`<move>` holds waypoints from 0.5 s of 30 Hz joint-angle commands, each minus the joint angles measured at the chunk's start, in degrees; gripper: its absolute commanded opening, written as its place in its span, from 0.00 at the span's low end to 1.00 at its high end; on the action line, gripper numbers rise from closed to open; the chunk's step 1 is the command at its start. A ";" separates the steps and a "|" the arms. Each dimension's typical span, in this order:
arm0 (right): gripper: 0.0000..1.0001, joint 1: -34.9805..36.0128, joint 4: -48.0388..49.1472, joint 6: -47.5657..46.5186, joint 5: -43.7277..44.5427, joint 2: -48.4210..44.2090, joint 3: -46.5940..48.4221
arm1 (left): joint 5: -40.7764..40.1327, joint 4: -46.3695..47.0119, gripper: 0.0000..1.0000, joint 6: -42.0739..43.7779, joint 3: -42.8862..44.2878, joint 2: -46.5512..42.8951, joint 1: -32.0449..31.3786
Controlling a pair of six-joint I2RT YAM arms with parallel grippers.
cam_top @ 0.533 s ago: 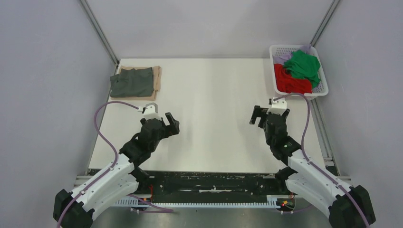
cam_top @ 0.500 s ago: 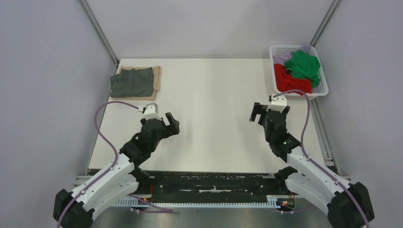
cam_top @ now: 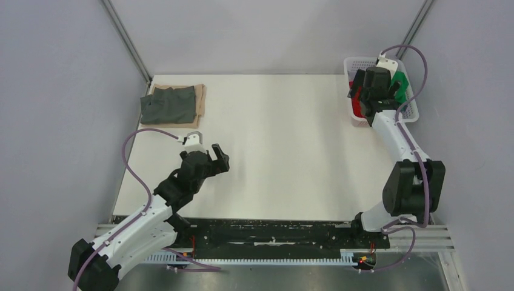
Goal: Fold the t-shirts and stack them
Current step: Grab crumpled tshirt from bin with the right arm
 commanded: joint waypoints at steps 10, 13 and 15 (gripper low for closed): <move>0.82 -7.57 -7.22 1.44 -8.00 12.85 5.94 | 0.37 1.88 1.00 -1.00 1.90 1.73 -0.07; 0.75 -8.08 -7.30 1.03 -9.44 15.63 7.64 | 0.09 1.42 1.00 -0.88 1.99 1.09 -0.07; 0.62 -8.30 -6.64 0.81 -10.24 16.63 7.71 | -0.13 1.17 1.00 -1.02 1.79 0.52 -0.04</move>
